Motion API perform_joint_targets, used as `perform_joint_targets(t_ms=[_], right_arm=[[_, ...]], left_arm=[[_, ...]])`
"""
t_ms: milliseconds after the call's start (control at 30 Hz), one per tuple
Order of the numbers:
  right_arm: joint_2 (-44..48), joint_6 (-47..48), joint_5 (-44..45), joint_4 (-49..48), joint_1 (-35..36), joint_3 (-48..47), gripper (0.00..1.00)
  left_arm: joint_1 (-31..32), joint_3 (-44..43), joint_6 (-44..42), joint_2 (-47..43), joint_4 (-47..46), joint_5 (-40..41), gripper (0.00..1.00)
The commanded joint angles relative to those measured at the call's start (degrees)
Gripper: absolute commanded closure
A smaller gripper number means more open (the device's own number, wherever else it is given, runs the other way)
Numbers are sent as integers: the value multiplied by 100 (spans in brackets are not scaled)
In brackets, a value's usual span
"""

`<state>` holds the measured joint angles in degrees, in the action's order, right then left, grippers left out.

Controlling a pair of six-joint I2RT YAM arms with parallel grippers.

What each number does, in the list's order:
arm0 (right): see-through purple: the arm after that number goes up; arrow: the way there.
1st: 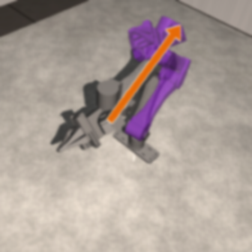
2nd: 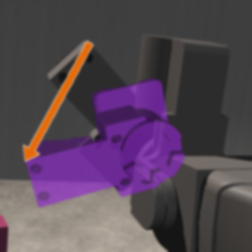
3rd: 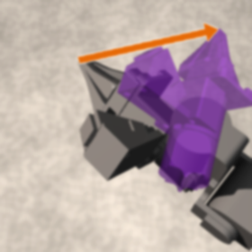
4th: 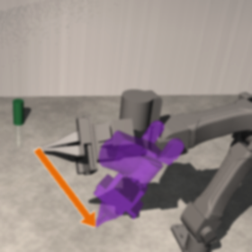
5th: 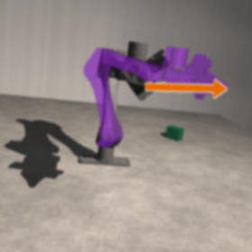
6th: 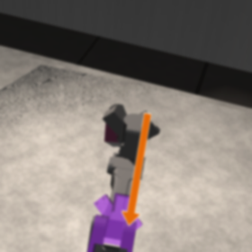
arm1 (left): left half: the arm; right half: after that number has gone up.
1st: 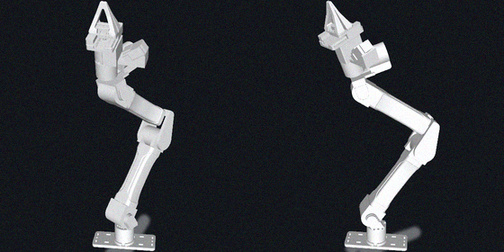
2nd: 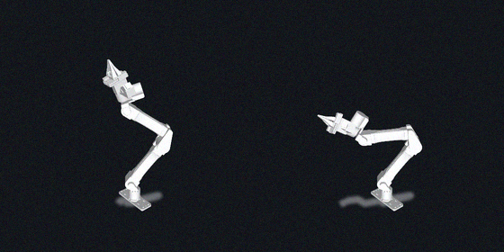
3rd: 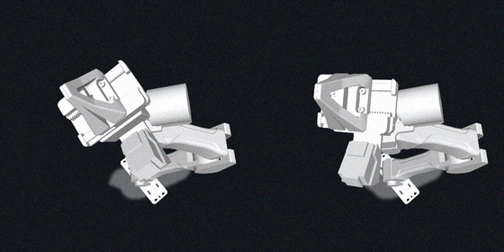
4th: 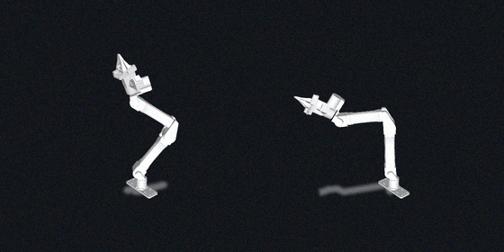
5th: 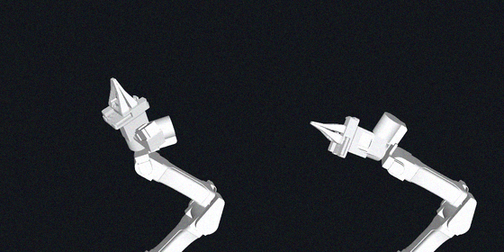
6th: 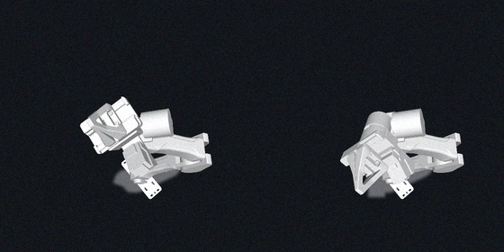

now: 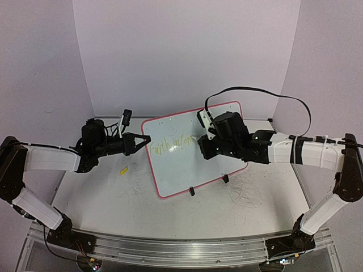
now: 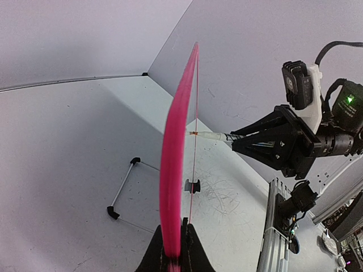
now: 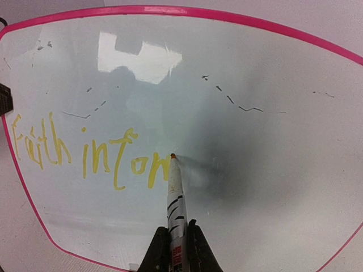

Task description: Write a sentence on the whiteboard

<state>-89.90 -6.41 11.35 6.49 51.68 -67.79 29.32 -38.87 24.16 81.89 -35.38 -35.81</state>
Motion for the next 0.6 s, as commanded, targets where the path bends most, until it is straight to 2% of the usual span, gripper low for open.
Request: perform_joint_targets(t_ms=[0,367,567], right_arm=[[177,-158,83,27,-36,142,100],[276,-259,-34,159,26,345,100],[428,-167,0,89,9,9,100]], left_arm=[[21,17,-342,-129,254,180,100],[30,20,-333,-121,265,186,100],[30,-11,-333,-80,261,188,100]])
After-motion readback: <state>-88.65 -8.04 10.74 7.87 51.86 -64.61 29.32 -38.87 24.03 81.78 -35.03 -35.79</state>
